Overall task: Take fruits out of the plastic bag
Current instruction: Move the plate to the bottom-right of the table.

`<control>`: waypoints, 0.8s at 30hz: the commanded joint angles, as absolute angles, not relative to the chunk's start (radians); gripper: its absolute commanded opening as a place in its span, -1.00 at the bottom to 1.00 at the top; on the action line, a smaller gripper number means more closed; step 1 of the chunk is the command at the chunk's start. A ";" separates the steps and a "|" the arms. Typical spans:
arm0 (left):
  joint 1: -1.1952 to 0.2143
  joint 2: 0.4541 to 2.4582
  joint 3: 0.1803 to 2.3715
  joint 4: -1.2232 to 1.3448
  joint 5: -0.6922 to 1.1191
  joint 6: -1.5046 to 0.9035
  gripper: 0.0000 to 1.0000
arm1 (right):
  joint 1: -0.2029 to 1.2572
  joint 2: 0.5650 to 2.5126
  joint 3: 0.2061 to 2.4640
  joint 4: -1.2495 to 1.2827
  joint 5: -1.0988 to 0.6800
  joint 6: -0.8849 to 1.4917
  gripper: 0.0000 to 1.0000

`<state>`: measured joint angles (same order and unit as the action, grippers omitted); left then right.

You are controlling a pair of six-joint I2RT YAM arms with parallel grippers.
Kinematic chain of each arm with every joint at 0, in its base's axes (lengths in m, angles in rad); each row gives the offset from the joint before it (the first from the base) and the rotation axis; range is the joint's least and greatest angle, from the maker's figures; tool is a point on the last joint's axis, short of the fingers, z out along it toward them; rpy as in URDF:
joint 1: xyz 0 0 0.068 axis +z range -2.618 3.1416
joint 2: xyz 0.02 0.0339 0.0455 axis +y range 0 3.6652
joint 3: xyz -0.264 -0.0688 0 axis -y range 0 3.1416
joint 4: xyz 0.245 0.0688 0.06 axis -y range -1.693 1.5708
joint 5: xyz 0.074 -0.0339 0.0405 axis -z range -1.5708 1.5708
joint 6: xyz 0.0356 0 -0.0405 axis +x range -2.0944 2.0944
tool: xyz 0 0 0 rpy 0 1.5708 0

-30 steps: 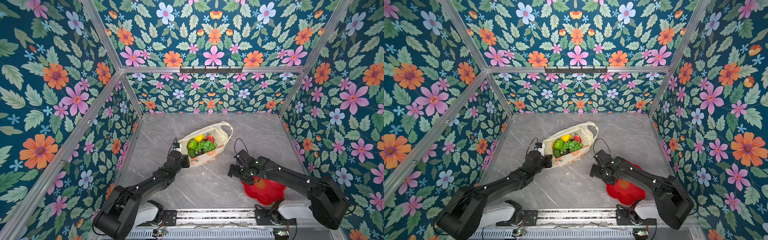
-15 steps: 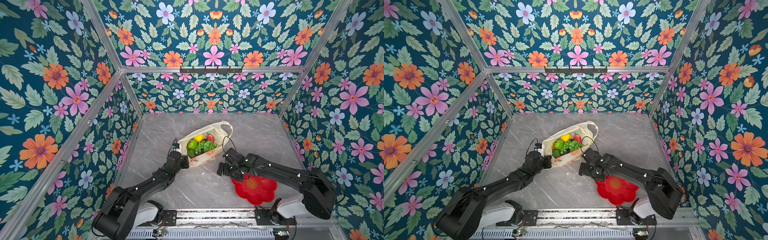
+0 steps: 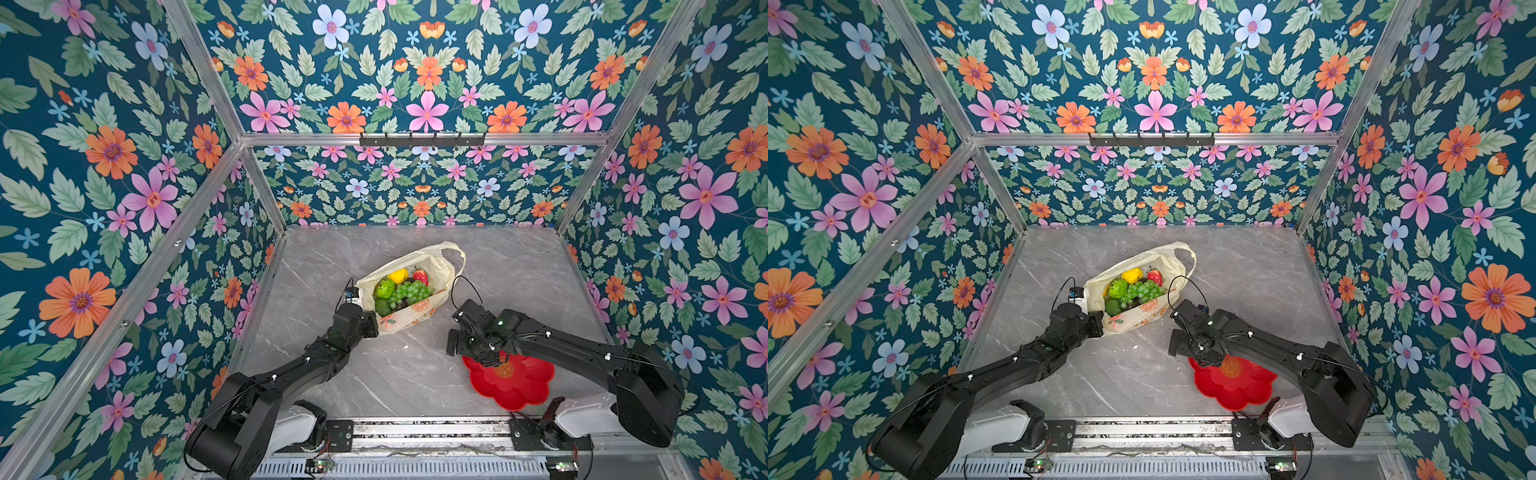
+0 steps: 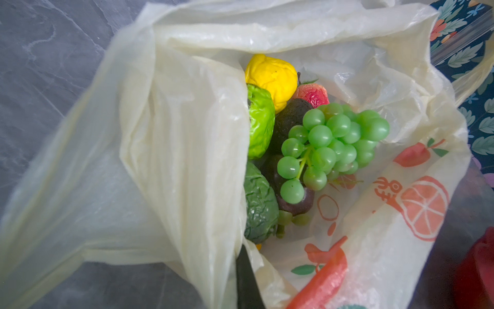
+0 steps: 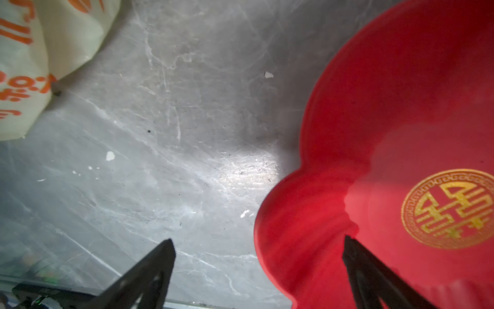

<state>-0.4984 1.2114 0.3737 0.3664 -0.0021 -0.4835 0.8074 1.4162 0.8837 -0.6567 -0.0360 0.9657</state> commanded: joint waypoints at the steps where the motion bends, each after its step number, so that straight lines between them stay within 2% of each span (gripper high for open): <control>1: -0.499 1.210 0.369 0.383 -0.012 -0.474 -1.00 | 0.808 1.456 0.901 -0.578 -0.076 0.972 0.99; 12: -0.499 1.204 0.357 0.393 -0.014 -0.481 -1.00 | 0.816 1.556 1.040 -0.568 -0.105 0.891 0.94; 19: -0.499 1.202 0.349 0.394 -0.032 -0.501 -1.00 | 0.818 1.506 1.153 -0.636 -0.016 0.781 0.75; 24: -0.494 1.173 0.322 0.420 -0.043 -0.533 -1.00 | 0.818 1.581 1.311 -0.604 -0.026 0.678 0.65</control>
